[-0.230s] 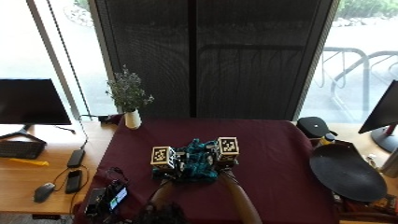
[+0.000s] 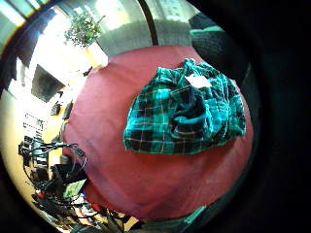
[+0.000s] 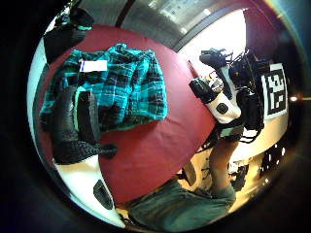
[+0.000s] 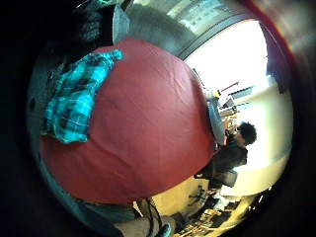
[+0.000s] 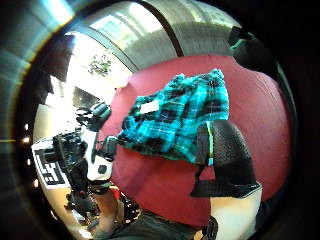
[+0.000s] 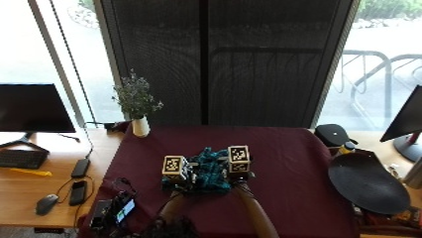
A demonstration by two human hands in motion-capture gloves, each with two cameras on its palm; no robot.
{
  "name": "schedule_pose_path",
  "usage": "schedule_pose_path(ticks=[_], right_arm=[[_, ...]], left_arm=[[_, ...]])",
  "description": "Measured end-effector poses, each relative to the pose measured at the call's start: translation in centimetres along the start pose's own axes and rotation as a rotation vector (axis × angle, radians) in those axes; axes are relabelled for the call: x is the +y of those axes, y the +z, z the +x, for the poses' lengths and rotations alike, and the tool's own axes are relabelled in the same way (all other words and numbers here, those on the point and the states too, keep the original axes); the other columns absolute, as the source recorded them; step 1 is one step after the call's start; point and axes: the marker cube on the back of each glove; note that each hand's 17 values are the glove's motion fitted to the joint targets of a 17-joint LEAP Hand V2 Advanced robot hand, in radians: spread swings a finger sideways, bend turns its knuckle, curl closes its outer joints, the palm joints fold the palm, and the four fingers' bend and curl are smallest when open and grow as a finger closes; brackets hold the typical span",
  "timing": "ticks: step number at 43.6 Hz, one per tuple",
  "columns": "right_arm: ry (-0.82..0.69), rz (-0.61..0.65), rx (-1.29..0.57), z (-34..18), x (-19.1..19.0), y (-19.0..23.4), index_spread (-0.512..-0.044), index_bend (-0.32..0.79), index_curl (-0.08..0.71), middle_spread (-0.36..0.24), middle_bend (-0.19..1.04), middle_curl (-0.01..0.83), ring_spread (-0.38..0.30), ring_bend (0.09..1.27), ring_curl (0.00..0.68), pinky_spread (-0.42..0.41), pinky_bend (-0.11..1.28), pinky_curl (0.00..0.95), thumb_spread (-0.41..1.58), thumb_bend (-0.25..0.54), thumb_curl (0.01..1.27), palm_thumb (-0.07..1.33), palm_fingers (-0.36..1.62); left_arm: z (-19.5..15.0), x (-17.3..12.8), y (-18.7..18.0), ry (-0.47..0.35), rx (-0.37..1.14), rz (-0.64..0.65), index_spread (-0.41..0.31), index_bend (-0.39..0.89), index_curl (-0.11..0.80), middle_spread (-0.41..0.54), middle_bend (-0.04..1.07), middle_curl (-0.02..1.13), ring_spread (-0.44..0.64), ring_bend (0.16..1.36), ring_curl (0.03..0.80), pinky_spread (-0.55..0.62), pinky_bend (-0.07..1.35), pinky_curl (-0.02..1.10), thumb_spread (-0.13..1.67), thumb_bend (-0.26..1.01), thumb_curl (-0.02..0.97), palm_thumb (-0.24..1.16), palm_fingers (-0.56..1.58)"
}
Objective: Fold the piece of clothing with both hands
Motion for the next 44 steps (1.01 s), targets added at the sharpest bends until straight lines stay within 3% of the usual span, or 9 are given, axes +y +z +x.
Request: schedule_pose_path(ticks=[4,20,27,31,36,44], right_arm=[[-0.001,-0.025,0.008,0.3,0.9,0.5,-0.287,0.36,0.275,-0.012,0.16,0.149,0.086,0.23,0.170,0.228,0.46,0.238,0.97,0.356,0.23,0.58,0.51],[-0.001,-0.026,-0.088,0.6,3.2,1.5,-0.327,0.28,0.335,-0.013,0.15,0.208,0.098,0.21,0.224,0.249,0.46,0.288,1.17,0.257,0.31,0.59,0.48],[0.000,0.056,-0.081,0.6,3.2,1.1,-0.330,0.26,0.356,-0.013,0.15,0.221,0.100,0.21,0.242,0.248,0.45,0.301,1.20,0.220,0.33,0.60,0.48],[0.008,0.239,-0.012,1.5,1.3,0.1,-0.333,0.26,0.368,-0.013,0.15,0.227,0.094,0.21,0.250,0.246,0.45,0.307,1.22,0.199,0.35,0.61,0.48],[0.009,0.053,-0.086,0.8,4.3,0.0,-0.335,0.26,0.379,-0.013,0.14,0.232,0.091,0.20,0.259,0.245,0.44,0.314,1.23,0.174,0.36,0.62,0.48],[0.001,0.064,-0.107,0.6,4.1,0.7,-0.337,0.25,0.394,-0.013,0.14,0.237,0.088,0.20,0.272,0.245,0.44,0.323,1.24,0.138,0.38,0.63,0.48]], left_arm=[[1.4,1.3,0.7,0.015,0.068,-0.086,-0.154,0.23,0.236,-0.084,0.25,0.26,0.06,0.43,0.232,0.23,0.23,0.17,1.09,0.35,0.191,0.49,0.71],[2.5,2.3,0.4,0.032,0.078,-0.107,-0.166,0.17,0.319,-0.092,0.19,0.33,0.06,0.40,0.276,0.26,0.20,0.22,1.29,0.28,0.258,0.46,0.71],[2.4,2.4,1.1,0.030,0.071,-0.127,-0.167,0.16,0.337,-0.093,0.19,0.35,0.06,0.40,0.291,0.27,0.19,0.24,1.32,0.25,0.280,0.46,0.70],[2.7,2.0,1.5,0.038,0.100,-0.094,-0.168,0.16,0.346,-0.093,0.19,0.36,0.06,0.39,0.299,0.26,0.19,0.25,1.32,0.24,0.289,0.47,0.70],[3.1,2.2,1.0,0.045,0.114,-0.095,-0.168,0.16,0.355,-0.089,0.19,0.37,0.06,0.39,0.307,0.26,0.19,0.26,1.33,0.22,0.299,0.47,0.69],[2.9,2.8,0.5,0.038,0.091,-0.106,-0.169,0.16,0.366,-0.087,0.19,0.38,0.06,0.39,0.318,0.26,0.19,0.28,1.34,0.19,0.313,0.48,0.69]])
